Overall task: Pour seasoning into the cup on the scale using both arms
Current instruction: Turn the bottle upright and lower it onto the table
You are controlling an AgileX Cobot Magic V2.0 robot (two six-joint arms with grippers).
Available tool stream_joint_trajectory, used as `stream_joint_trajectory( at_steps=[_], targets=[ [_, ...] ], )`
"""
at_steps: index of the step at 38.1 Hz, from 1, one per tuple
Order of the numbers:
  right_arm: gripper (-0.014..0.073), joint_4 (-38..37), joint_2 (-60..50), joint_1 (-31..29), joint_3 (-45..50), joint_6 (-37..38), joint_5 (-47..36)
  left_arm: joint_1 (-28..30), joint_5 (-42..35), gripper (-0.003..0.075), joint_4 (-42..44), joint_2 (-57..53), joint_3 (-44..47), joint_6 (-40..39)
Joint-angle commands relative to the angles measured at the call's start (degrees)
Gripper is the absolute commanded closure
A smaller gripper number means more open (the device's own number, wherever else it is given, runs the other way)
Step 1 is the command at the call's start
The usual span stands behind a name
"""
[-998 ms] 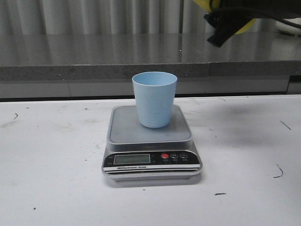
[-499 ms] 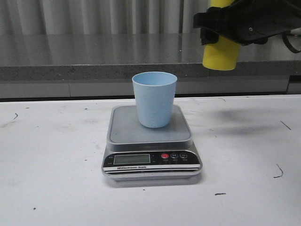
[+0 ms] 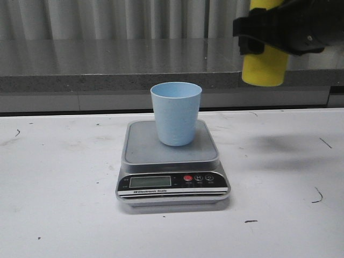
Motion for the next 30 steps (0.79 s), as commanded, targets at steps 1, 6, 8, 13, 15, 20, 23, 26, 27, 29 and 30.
stream_joint_trajectory(
  at_steps=[1, 6, 8, 13, 15, 20, 23, 26, 27, 29, 30],
  targets=[
    [0.0631, -2.0, -3.1, 1.0, 4.4, 0.2, -12.9, -0.1, -4.9, 0.0740, -0.6, 0.6, -1.5, -0.5],
    [0.0631, -2.0, -2.6, 1.1, 13.0, 0.3, -18.7, -0.1, -4.9, 0.0740, -0.6, 0.6, -1.5, -0.5],
    [0.0631, -2.0, -1.1, 1.1, 14.5, 0.3, -21.0, -0.1, -4.9, 0.0740, -0.6, 0.6, -1.5, -0.5],
    [0.0628, -2.0, 4.3, 1.1, 15.1, 3.0, -25.7, -0.1, -4.9, 0.0740, -0.6, 0.6, -1.5, -0.5],
    [0.0628, -2.0, 6.1, 1.1, 15.1, 6.0, -27.6, -0.1, -4.9, 0.0740, -0.6, 0.6, -1.5, -0.5],
    [0.0628, -2.0, 10.1, 1.1, 15.1, 9.0, -31.2, -0.1, -4.9, 0.0740, -0.6, 0.6, -1.5, -0.5],
    [0.0626, -2.1, 12.1, 1.1, 15.1, 9.0, -33.9, 0.0, -4.9, 0.0740, -0.6, 0.6, -1.5, -0.5],
    [0.0596, -3.1, 13.6, 1.1, 15.1, 9.0, -37.1, 0.0, -4.9, 0.0740, -0.6, 0.6, -1.5, -0.5],
    [0.0579, -3.7, 14.0, 1.1, 15.1, 9.0, -37.7, 0.0, -4.9, 0.0740, -0.6, 0.6, -1.5, -0.5],
    [0.0524, -4.4, 14.3, 1.1, 15.1, 9.0, -37.4, 0.0, -4.9, 0.0740, -0.6, 0.6, -1.5, -0.5],
    [0.0494, -4.6, 14.3, 1.1, 15.1, 9.0, -37.1, 0.0, -4.9, 0.0740, -0.6, 0.6, -1.5, -0.5]
  ],
)
